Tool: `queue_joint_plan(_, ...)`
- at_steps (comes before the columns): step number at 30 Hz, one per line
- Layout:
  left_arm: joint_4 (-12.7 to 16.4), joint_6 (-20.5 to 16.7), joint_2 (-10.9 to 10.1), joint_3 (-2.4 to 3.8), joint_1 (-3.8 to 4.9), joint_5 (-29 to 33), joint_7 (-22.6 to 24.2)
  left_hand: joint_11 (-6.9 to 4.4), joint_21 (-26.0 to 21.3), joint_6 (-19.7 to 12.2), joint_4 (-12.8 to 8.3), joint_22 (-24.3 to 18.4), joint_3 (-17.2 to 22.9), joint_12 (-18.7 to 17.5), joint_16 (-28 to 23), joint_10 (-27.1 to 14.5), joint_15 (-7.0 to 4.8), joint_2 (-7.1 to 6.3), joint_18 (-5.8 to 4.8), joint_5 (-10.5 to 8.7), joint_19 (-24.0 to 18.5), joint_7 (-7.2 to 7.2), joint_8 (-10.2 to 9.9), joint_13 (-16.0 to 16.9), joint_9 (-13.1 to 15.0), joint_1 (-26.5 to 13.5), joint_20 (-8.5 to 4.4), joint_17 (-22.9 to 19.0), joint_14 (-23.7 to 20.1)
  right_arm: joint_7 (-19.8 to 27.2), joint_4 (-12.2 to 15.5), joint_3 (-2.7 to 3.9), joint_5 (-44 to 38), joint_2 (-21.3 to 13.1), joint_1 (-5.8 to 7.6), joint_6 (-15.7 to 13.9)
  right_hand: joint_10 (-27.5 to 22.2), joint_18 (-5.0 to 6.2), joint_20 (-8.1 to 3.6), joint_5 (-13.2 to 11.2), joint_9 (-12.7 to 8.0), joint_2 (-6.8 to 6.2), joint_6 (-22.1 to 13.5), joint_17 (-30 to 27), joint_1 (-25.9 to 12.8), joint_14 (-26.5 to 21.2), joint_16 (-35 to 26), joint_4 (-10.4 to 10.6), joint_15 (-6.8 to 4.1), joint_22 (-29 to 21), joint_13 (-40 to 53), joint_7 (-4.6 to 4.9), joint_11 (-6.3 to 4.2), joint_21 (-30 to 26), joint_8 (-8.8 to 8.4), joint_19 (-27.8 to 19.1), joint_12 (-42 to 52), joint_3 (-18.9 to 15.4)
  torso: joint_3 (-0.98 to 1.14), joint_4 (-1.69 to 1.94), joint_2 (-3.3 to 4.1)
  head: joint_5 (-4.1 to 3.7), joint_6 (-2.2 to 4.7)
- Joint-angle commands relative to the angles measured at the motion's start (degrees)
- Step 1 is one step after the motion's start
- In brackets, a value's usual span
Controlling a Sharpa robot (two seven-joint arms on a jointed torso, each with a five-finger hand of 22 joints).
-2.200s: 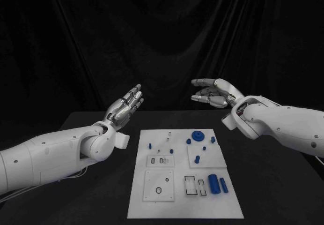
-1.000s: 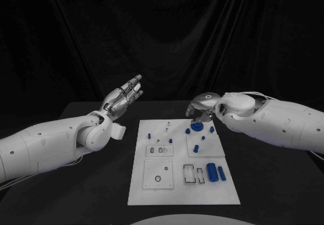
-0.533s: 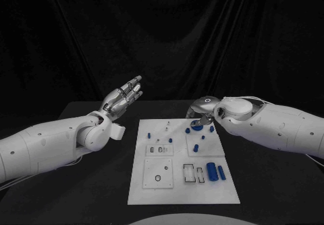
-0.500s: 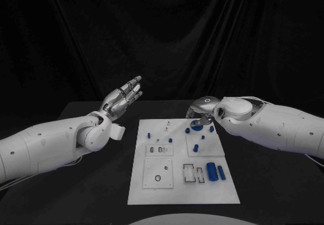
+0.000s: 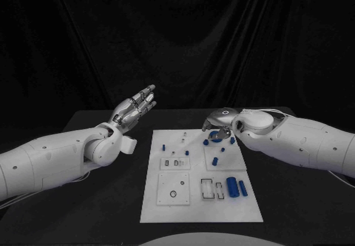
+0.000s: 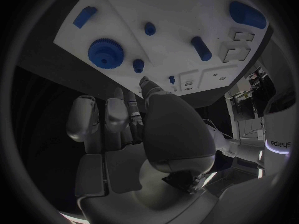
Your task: Assemble the parts on the task board
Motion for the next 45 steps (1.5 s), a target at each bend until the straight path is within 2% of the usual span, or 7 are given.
queue_joint_plan(1,0.05,0.58,-0.01,0.07,-0.07,-0.01,1.54,0.53,-0.20,-0.24,-0.08,-0.10,-0.09,-0.20,-0.21,0.00,0.24,0.22,0.89,0.07,-0.07,0.07,-0.22,-0.05,-0.04,-0.42,0.46,-0.10,-0.03,-0.32,-0.21,0.04,-0.59,0.21,-0.25,-0.56,-0.17,-0.56,-0.07,-0.64,-0.04,-0.09,-0.35,0.24,0.25,-0.30,0.07,-0.16,0.05,0.19,0.00,0.15,-0.12,-0.24,-0.17,-0.51,-0.06,-0.10,-0.02,0.01,0.02,-0.16,-0.16)
queue_joint_plan(5,0.03,0.60,-0.05,0.07,-0.12,-0.01,1.56,0.63,-0.20,-0.18,-0.19,-0.10,-0.05,-0.20,-0.21,0.00,0.23,0.15,0.89,0.34,-0.07,0.13,-0.19,-0.05,-0.02,-0.25,0.51,-0.10,-0.03,-0.22,-0.33,0.04,-0.58,0.45,-0.44,-0.07,-0.17,-0.59,-0.07,-1.14,-0.09,-0.13,-0.58,0.36,-0.06,-0.34,0.22,0.07,0.06,0.44,0.05,0.13,-0.10,-0.12,-0.22,-0.53,-0.01,-0.23,0.00,0.03,0.05,-0.16,-0.19)
queue_joint_plan(7,0.03,0.58,-0.06,0.07,-0.15,-0.01,1.62,0.63,-0.20,-0.18,-0.19,-0.10,-0.05,-0.20,-0.21,0.00,0.23,0.15,0.89,0.34,-0.07,0.13,-0.19,-0.05,-0.02,-0.25,0.51,-0.10,-0.03,-0.20,-0.38,0.04,-0.58,0.55,-0.53,0.10,-0.17,-0.58,-0.03,-2.39,-0.28,-0.35,-1.23,0.38,-0.81,-0.43,0.42,0.71,0.09,0.62,0.15,0.27,-0.06,-0.13,-0.33,-0.74,0.09,-0.60,-0.01,0.04,0.06,-0.17,-0.20)
queue_joint_plan(12,-0.01,0.57,-0.04,0.07,-0.24,-0.01,1.77,0.41,-0.20,-0.99,-0.37,-0.10,0.09,-0.20,-0.21,0.00,0.35,0.03,0.90,0.69,-0.07,-0.44,-0.29,-0.05,-0.11,0.25,0.56,-0.10,-0.03,-0.23,-0.60,0.04,-0.58,0.86,-0.88,0.38,-0.22,-0.58,-0.02,-2.43,-0.40,-0.32,-1.58,0.24,-0.79,-0.50,0.42,0.78,0.11,0.77,0.18,0.26,-0.04,-0.07,-0.39,-0.75,0.11,-0.57,-0.01,0.03,0.03,-0.27,-0.18)
queue_joint_plan(17,-0.05,0.55,-0.02,0.07,-0.31,-0.01,1.88,0.32,-0.20,-1.31,-0.43,-0.10,0.15,-0.20,-0.21,0.00,0.37,-0.01,0.90,0.82,-0.07,-0.68,-0.33,-0.05,-0.14,0.44,0.56,-0.10,-0.03,-0.22,-1.05,0.04,-0.58,1.25,-1.27,0.94,-0.34,-0.55,0.07,-0.36,-0.51,0.03,-1.26,-0.21,-0.49,-0.84,0.36,0.79,0.22,0.94,0.27,0.68,0.05,-0.19,-0.06,-1.07,0.16,-0.26,0.01,0.01,0.02,-0.30,-0.18)
queue_joint_plan(28,-0.14,0.53,-0.04,0.07,-0.40,-0.01,2.00,-0.36,-0.20,-1.47,-0.50,-0.10,0.28,-0.20,-0.21,0.00,0.58,-0.13,0.90,1.11,-0.07,-1.59,-0.30,-0.05,-0.13,0.95,0.54,-0.10,-0.03,-0.14,-2.05,0.04,-0.58,1.96,-2.01,1.81,-0.19,-0.48,0.17,2.85,-0.45,0.42,-0.20,-0.88,0.40,-1.35,0.26,-0.01,0.31,1.19,0.42,0.68,0.09,-0.45,0.28,-1.53,0.34,0.38,-0.01,0.00,0.02,-0.21,-0.16)
queue_joint_plan(45,-0.24,0.82,-0.05,0.07,-0.63,-0.01,1.96,-0.11,-0.20,-1.27,-0.81,-0.10,0.41,-0.20,-0.21,0.00,0.84,-0.31,0.91,1.51,-0.07,-1.70,-0.24,-0.05,-0.09,1.45,0.56,-0.10,-0.03,0.54,-4.61,0.04,-0.58,3.39,-2.89,2.30,-0.10,-0.49,0.19,5.18,-0.28,0.84,0.60,-0.88,1.42,-1.46,0.52,-1.09,0.30,1.63,0.43,0.64,0.05,-0.47,0.45,-1.61,0.36,1.35,0.00,0.01,0.02,-0.30,-0.24)
